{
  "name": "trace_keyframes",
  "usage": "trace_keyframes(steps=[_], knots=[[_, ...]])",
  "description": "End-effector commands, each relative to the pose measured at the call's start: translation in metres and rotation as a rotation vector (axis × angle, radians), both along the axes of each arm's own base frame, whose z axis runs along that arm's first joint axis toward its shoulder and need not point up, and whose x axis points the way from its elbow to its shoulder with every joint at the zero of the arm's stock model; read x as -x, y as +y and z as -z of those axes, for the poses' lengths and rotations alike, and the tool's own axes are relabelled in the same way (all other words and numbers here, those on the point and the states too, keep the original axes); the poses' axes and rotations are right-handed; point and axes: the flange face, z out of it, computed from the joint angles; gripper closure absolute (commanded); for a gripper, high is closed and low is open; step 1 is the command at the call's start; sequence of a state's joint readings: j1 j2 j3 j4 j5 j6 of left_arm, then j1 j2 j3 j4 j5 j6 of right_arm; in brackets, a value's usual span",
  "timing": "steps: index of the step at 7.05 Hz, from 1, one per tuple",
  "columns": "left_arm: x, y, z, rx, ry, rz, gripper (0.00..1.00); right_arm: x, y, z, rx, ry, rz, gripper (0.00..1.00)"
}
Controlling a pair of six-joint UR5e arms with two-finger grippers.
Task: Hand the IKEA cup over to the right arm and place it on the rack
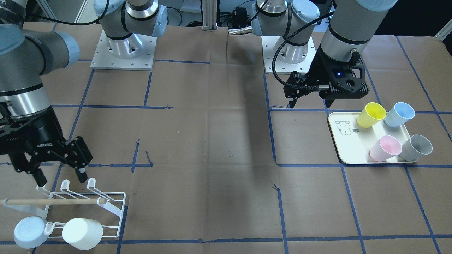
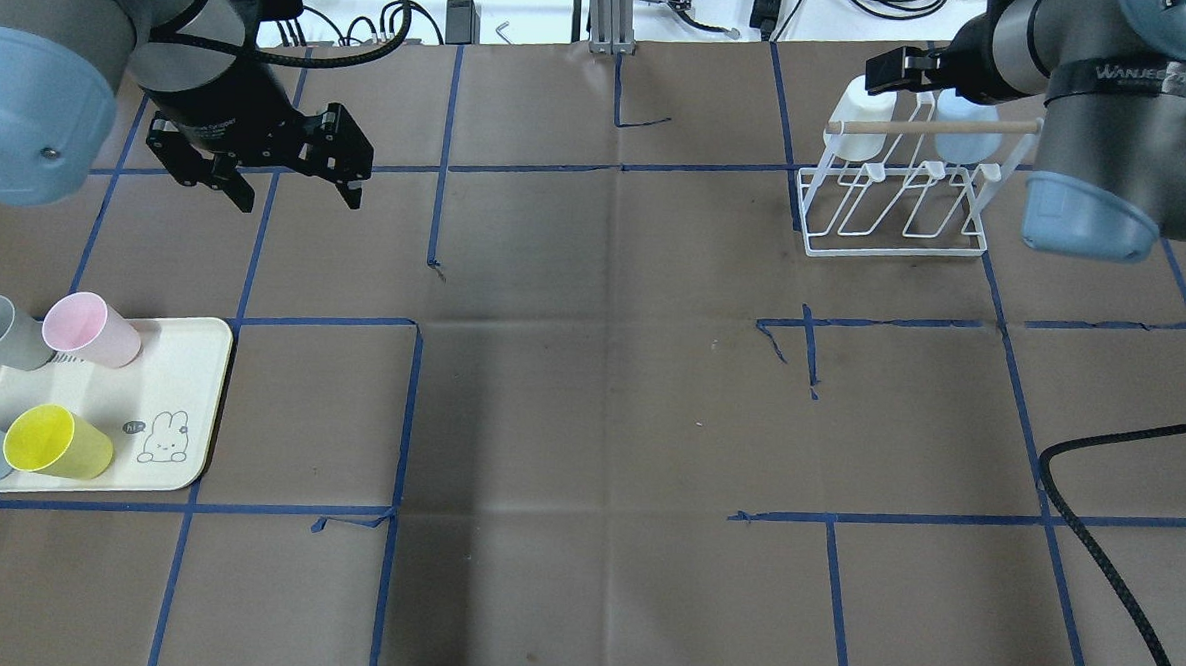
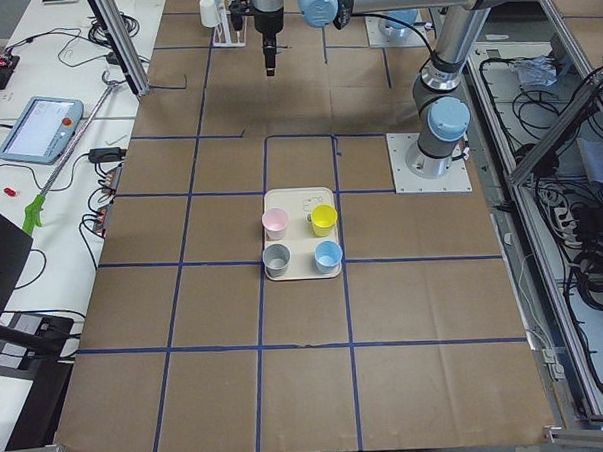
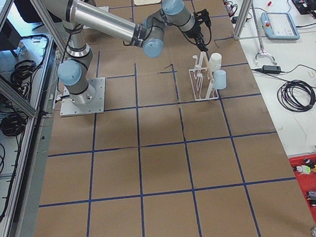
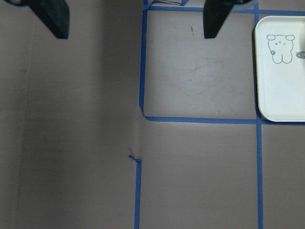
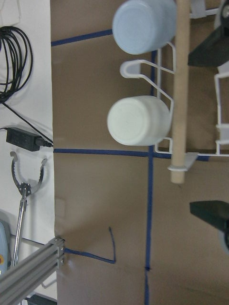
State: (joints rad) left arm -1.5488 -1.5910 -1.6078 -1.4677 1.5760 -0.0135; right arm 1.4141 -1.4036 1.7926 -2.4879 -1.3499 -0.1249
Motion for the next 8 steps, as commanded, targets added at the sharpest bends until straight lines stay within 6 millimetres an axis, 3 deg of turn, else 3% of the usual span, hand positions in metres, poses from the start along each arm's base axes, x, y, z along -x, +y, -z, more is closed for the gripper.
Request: trace_keyframes(steps=[1,2,4,6,7,8], knots=[[0.0,0.001,0.0,0.0,-0.001,0.002,0.01,-0.052,0.051,-0.02,-0.221,-0.039,-0.002,0.0],[0.0,0.001,0.0,0.0,-0.001,0.002,0.01,-0.062,0.079,-0.034,-0.307,-0.029,-0.01,0.0],[0.0,0.001,0.0,0.0,-0.001,0.005,0.01,-0.061,0.129,-0.05,-0.502,0.001,0.001,0.0],[0.0,0.001,0.0,0.0,-0.001,0.0,0.01,-0.049,0.139,-0.07,-0.57,0.11,0.044,0.0],[0.0,0.002,0.001,-0.001,-0.001,-0.001,0.01,-0.051,0.138,-0.083,-0.572,0.092,0.103,0.0],[0.0,0.001,0.001,-0.003,0.001,-0.003,0.01,-0.059,0.135,-0.084,-0.574,0.096,0.096,0.0]])
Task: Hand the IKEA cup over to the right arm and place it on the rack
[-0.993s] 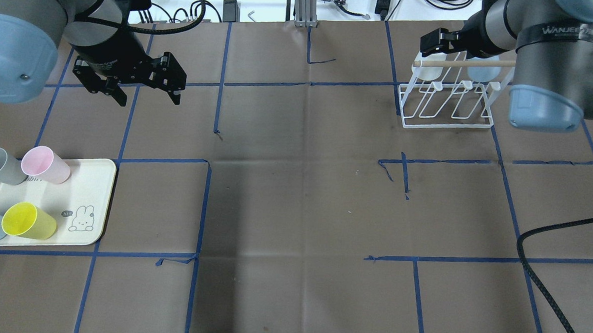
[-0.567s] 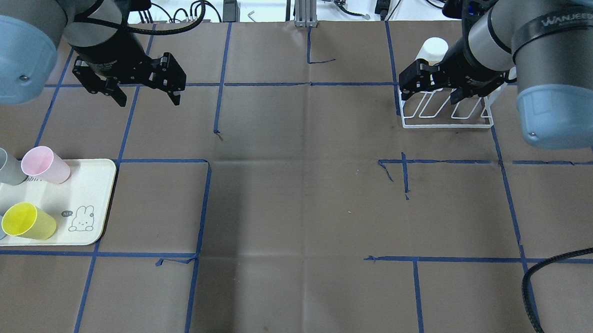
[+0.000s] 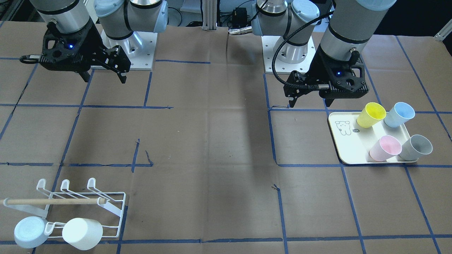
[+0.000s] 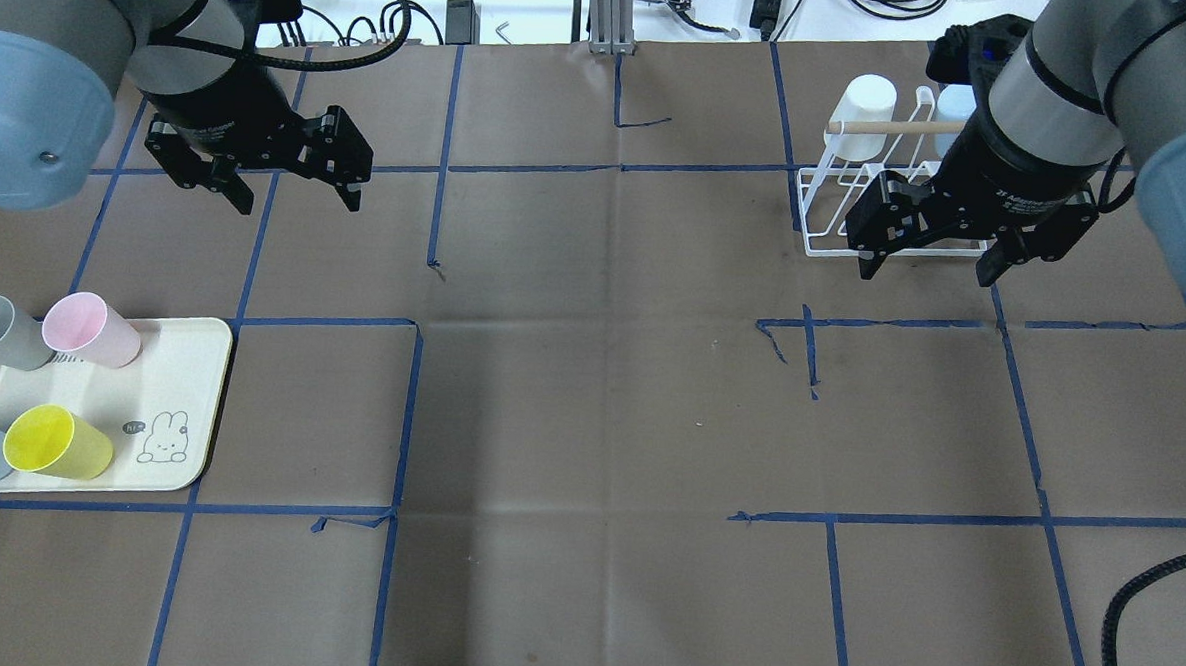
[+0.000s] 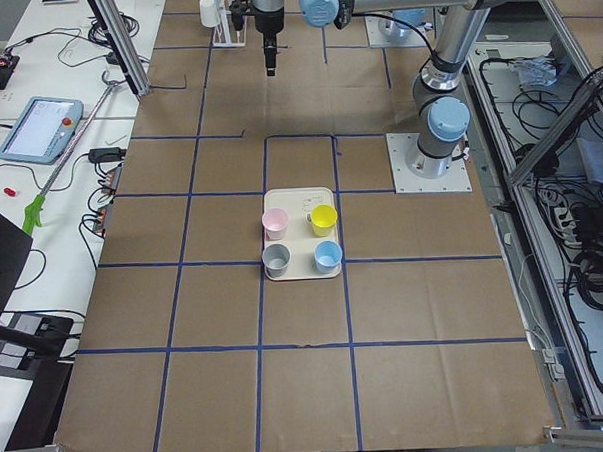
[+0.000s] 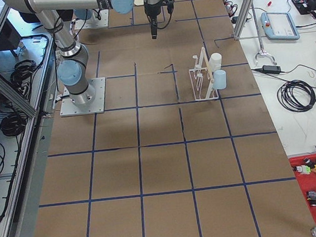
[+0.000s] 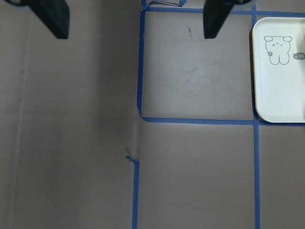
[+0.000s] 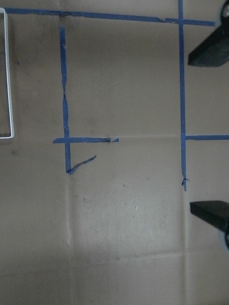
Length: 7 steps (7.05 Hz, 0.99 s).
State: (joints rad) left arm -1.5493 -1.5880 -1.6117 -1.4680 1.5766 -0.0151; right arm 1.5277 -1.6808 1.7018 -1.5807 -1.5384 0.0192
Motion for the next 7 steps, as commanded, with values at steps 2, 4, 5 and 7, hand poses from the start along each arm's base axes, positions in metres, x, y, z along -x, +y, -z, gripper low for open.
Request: trace_keyframes(steps=[2,4,5,7], knots=[[0.0,0.0,0.001,-0.002,0.003,-0.009,0.01,-0.029,0.003,-0.005,0.0,0.037,-0.03,0.0],[0.0,-0.001,0.002,-0.003,0.005,-0.043,0.01,-0.03,0.005,-0.001,-0.005,0.037,-0.034,0.0],[0.0,-0.001,0.002,-0.005,0.003,-0.042,0.01,-0.03,0.005,0.002,-0.01,0.039,-0.034,0.0],[0.0,-0.001,0.002,-0.005,0.002,-0.042,0.01,-0.03,0.006,0.005,-0.014,0.036,-0.034,0.0]])
